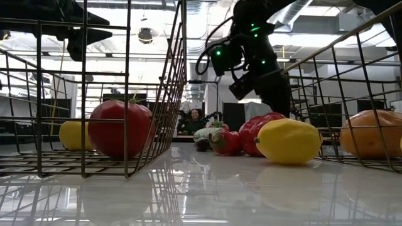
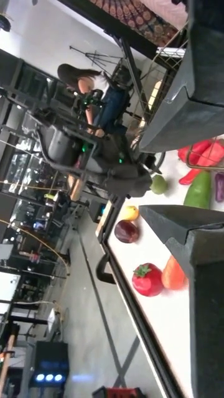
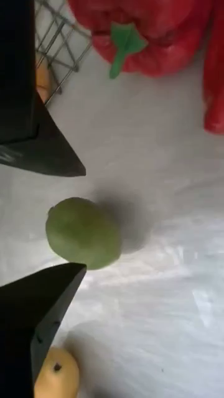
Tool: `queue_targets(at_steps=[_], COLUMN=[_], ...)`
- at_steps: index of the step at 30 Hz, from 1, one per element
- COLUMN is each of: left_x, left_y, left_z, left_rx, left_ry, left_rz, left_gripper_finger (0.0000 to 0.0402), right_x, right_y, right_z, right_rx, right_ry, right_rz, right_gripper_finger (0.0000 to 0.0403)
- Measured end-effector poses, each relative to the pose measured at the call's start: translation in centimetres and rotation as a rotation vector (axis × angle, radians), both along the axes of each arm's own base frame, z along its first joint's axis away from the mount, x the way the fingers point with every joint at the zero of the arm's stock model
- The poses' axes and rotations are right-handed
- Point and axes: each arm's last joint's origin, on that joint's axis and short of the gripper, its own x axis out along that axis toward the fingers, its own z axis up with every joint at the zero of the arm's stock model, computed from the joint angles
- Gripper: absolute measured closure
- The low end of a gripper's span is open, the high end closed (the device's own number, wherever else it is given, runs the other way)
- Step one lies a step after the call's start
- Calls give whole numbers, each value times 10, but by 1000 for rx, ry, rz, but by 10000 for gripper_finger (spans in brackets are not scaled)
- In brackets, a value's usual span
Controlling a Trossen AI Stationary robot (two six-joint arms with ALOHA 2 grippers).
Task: Sort produce into baskets
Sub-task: Put the green lime into the left wire basket
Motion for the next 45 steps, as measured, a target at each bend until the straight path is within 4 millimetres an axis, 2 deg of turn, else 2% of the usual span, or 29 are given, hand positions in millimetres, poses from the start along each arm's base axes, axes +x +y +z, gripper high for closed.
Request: queue_targets(at_steps=[4, 8, 17, 24, 30, 37, 45], left_x=[0, 0, 0, 0, 0, 0, 0], left_y=[0, 0, 0, 0, -1, 1, 0], left_z=[0, 0, -1, -1, -1, -1, -1], left_rx=[-5, -6, 14, -10, -19, -5, -14], left_ry=[3, 3, 9, 3, 1, 4, 2], left_rz=[0, 0, 2, -3, -25, 33, 10], left_gripper_finger=[269, 269, 269, 269, 269, 269, 269], right_x=[2, 1, -19, -30, -41, -36, -34], right_y=[8, 8, -7, -5, -4, -7, -9], right_z=[0, -2, -22, -37, -55, -58, -57], right_rx=[-51, -94, -83, -81, -105, -106, -107], right_ry=[6, 17, 121, 172, 194, 130, 114], right_rz=[45, 62, -17, -31, -34, -17, -20], right_gripper_finger=[109, 99, 64, 38, 43, 66, 76])
